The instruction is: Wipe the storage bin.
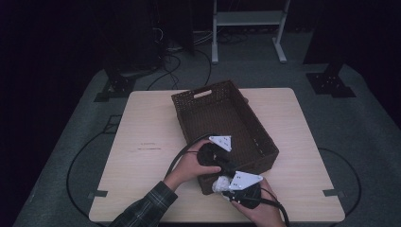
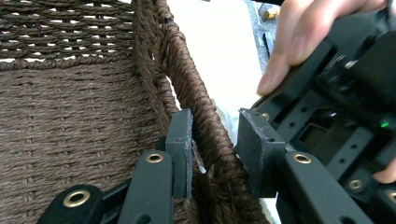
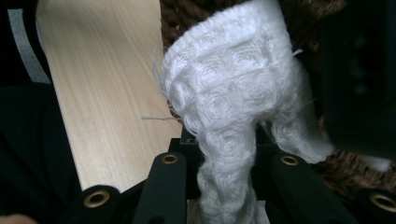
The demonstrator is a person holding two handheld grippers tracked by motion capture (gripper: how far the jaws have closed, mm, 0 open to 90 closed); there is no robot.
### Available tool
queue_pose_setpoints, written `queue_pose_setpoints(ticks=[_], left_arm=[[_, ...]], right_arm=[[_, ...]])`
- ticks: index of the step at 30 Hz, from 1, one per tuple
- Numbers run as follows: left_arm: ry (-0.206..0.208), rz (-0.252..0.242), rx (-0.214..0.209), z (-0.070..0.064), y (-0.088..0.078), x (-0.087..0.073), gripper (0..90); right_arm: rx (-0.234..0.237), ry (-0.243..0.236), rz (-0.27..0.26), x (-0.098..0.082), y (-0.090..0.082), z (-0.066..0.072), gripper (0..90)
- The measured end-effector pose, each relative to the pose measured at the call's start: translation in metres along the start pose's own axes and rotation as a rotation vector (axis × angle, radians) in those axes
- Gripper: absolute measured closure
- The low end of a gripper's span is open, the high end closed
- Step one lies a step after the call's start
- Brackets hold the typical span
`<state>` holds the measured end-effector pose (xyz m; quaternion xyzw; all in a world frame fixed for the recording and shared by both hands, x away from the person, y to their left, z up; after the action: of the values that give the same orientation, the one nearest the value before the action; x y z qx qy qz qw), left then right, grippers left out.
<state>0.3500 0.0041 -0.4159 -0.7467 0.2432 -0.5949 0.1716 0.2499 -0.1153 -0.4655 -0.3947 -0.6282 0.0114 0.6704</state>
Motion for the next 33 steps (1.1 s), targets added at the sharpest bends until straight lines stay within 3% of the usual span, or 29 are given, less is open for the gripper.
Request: queue_pose_setpoints(ticks=[5,10,15,19,24,25,27,33], left_arm=[[-0.001,-0.002,0.001,0.0,0.0,0.0,65.7],[-0.002,-0.003,0.0,0.0,0.0,0.0,65.7],[0.0,-0.001,0.001,0.0,0.0,0.0,65.7],[-0.002,-0.002,0.001,0.0,0.0,0.0,65.7],[-0.002,-0.003,0.0,0.0,0.0,0.0,65.7],[-0.002,-0.002,0.001,0.0,0.0,0.0,65.7],[-0.002,0.0,0.0,0.0,0.0,0.0,65.7],[-0.002,0.0,0.0,0.0,0.0,0.0,65.7]], right_arm=[[0.003,-0.003,0.034,-0.007,0.009,0.001,73.8],[0.008,-0.017,0.101,-0.015,0.021,0.006,73.7],[0.015,-0.032,0.12,-0.018,0.025,0.008,73.5],[0.017,-0.032,0.103,-0.013,0.021,0.008,73.6],[0.032,-0.027,0.042,0.001,0.012,0.01,73.7],[0.035,-0.009,0.025,0.003,0.01,0.012,73.7],[0.036,-0.026,0.009,0.008,0.006,0.011,73.7],[0.036,-0.02,-0.042,0.022,-0.005,0.014,73.7]])
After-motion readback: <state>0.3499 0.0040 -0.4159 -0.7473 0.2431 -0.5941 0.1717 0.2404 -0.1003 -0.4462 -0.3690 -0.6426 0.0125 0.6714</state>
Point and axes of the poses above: each handheld gripper's, and its own axes: y roughly forward along the jaws, x roughly out of its top, z roughly to its left, the point moved 2 cm from there along y, roughly forward along the jaws, and after that the axes turned 8 degrees about -z, right-handed, at the moved point
